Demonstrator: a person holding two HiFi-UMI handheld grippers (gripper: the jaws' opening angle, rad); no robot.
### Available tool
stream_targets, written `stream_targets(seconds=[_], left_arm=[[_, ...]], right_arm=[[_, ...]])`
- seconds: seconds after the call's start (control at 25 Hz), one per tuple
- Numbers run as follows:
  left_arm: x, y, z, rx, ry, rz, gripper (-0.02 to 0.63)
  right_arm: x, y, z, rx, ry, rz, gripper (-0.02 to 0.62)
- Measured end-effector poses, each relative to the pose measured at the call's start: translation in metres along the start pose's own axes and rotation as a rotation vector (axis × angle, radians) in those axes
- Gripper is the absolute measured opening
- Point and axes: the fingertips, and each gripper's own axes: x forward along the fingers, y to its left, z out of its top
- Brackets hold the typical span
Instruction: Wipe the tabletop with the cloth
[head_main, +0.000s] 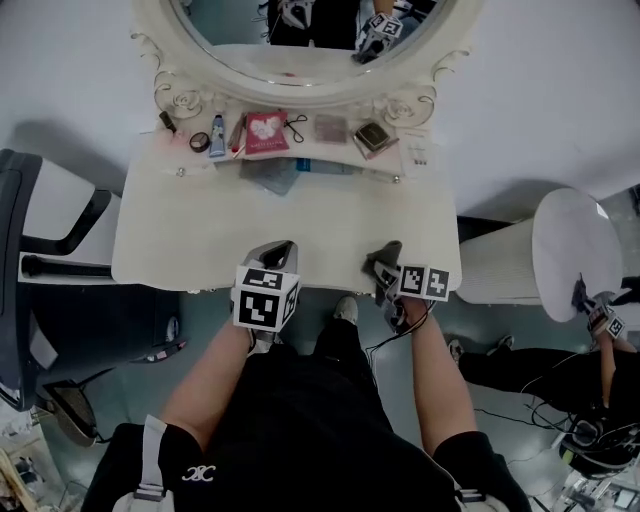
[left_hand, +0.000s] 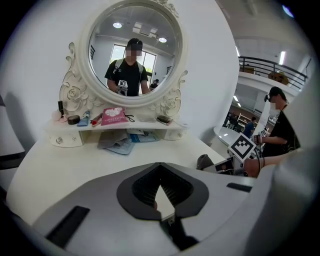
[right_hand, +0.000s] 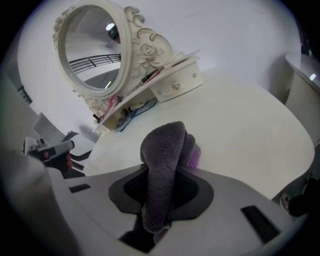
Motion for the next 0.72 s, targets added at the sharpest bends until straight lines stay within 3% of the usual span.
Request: stream_targets(seconds=[0.16,0.32,0.52,0.72], left_arm=[[-0.006,0.003,-0.011,0.006,0.014,-0.012,0.0],[-0.014,0.007,-0.012,-0.008,0.01,-0.011,0.0],[-0.009,0.008,-0.008,-0.044,0.01,-0.003,0.0],[-0.002,0.009,-0.002,-0.061,0.015,0.025,0.0]], right_arm=[[0.007,0.017,-0.009,-0.132,-0.009,-0.115,0.093],[0.019,0.046,-0.025,-0.202,0.067,-0.071,0.094],[0.025,0.056,-0.03,-0.475,0.197,-0.127,0.094],[0.034,0.054,-0.013,-0.523,0.196,-0.11,0.094]])
